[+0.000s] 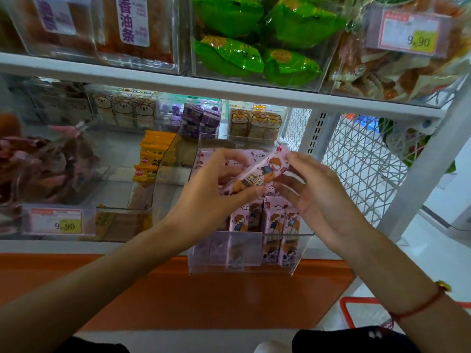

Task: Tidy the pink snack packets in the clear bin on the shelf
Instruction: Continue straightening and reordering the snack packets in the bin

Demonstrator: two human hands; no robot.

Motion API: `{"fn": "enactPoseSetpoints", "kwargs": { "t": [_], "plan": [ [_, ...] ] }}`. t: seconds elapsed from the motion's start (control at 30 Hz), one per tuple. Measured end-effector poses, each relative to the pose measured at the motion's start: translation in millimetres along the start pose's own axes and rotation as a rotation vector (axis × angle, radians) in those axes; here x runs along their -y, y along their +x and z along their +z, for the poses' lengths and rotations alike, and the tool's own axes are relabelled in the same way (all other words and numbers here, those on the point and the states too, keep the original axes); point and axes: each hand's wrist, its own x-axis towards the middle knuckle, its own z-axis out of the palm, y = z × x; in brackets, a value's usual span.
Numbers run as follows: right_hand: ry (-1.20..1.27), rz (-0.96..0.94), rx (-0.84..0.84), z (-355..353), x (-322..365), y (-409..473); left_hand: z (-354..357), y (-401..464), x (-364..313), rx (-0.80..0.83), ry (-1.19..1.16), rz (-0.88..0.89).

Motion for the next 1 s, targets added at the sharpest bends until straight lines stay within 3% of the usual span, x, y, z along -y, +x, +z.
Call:
{"fn": "enactPoseSetpoints", "kwargs": {
  "t": [0.2, 0.4, 0.53, 0.7, 0.8, 1.0],
  "plan": [
    [-0.109, -0.014, 0.249, -7.2, -7.8, 1.2, 4.1, 0.5, 2.6, 0.069, 0.009, -0.021],
    [-0.163, -0.114, -0.015, -10.3, -12.7, 5.5, 0.8, 1.5, 6.8, 0.031, 0.175, 0.025],
    [-0.234, -0.188, -0.063, -10.0, -14.4, 5.5, 3.1, 0.3, 6.9, -0.036, 0.217, 0.088],
    [-0.250, -0.051, 0.015, -11.6, -13.0, 5.6, -0.6, 5.7, -4.4, 0.145, -0.208, -0.228],
    [-0.300, 0.046, 0.013, -11.7, -15.7, 6.5, -0.6, 8.4, -8.1, 0.209, -0.337, -0.445],
    [-0.249, 0.152, 0.049, -11.9, -15.7, 7.8, 0.8, 9.9, -6.8, 0.222, -0.463, -0.536]
  ]
}}
